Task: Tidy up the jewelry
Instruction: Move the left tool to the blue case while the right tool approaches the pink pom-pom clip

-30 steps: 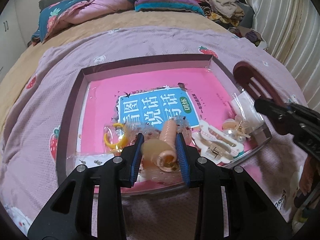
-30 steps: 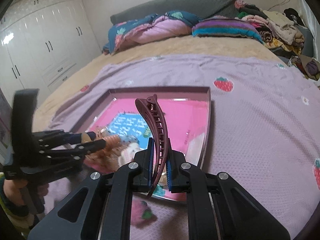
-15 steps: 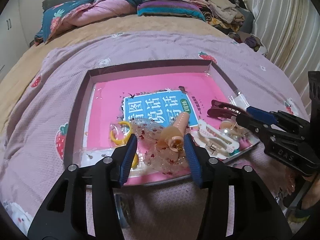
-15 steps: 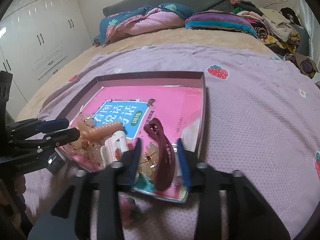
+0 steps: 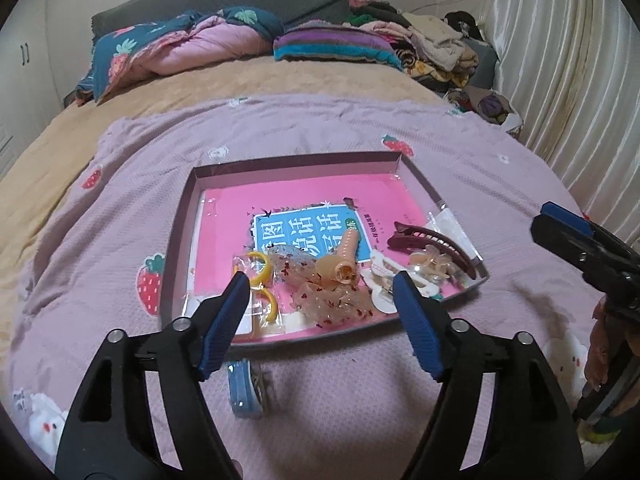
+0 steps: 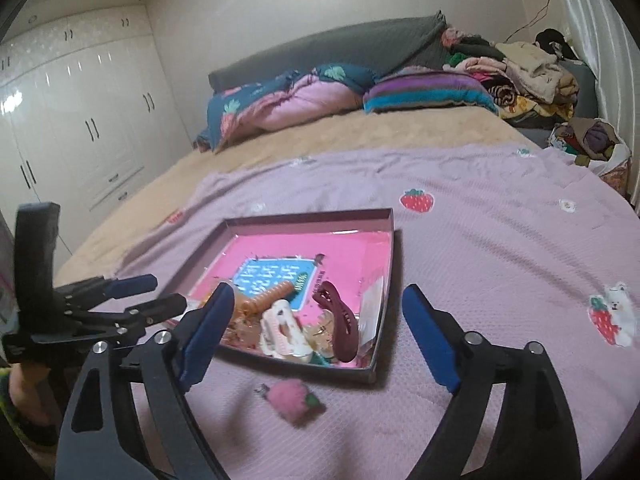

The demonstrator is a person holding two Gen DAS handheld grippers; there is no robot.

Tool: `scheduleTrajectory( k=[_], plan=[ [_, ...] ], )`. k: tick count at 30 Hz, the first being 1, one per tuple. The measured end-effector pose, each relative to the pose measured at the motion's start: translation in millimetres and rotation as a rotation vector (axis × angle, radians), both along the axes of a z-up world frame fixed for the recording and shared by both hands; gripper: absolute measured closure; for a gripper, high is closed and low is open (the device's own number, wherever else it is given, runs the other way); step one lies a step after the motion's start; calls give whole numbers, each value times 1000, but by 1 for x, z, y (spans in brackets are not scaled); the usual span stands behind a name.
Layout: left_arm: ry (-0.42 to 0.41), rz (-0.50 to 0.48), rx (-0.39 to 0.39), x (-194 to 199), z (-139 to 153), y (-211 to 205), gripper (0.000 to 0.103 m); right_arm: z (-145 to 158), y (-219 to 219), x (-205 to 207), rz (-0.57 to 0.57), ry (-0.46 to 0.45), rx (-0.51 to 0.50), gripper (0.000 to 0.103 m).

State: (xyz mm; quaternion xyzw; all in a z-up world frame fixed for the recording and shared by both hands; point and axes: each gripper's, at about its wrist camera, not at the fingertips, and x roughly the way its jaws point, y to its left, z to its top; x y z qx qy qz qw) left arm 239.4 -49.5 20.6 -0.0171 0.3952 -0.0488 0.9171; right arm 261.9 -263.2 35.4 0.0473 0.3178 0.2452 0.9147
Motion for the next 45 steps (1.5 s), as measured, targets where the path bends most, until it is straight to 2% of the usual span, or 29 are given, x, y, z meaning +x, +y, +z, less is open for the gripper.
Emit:
scheduleTrajectory(
  k=[5, 10, 13, 15, 21, 30, 38, 41, 45],
  plan=[
    [-24, 3, 5, -16, 7, 4, 24, 18, -5, -19, -4, -30, 15, 16],
    [-39, 12, -1, -30, 10, 11, 20, 27, 0, -35, 5, -55, -14, 15],
    [-38, 21, -8, -35, 9, 17, 20, 26, 5, -42, 10, -55, -31, 15],
    [-35, 28, -10, -38, 7, 22, 15, 23, 9, -45, 16, -49, -47, 15],
    [-18, 45, -11, -48, -2, 34, 15, 14, 16, -51, 28, -27, -69, 15],
    [37, 74, -15, -57, -27, 52, 15, -11, 29, -52, 49, 25, -108, 15],
    [115, 87, -5, -64, -63, 60, 15, -59, 44, -37, 67, 122, -186, 15],
    [137, 92, -17, -62, -72, 61, 15, -72, 51, -31, 93, 144, -204, 16],
    [145, 95, -36, -57, -78, 58, 15, -86, 60, -23, 124, 166, -227, 25]
  ],
)
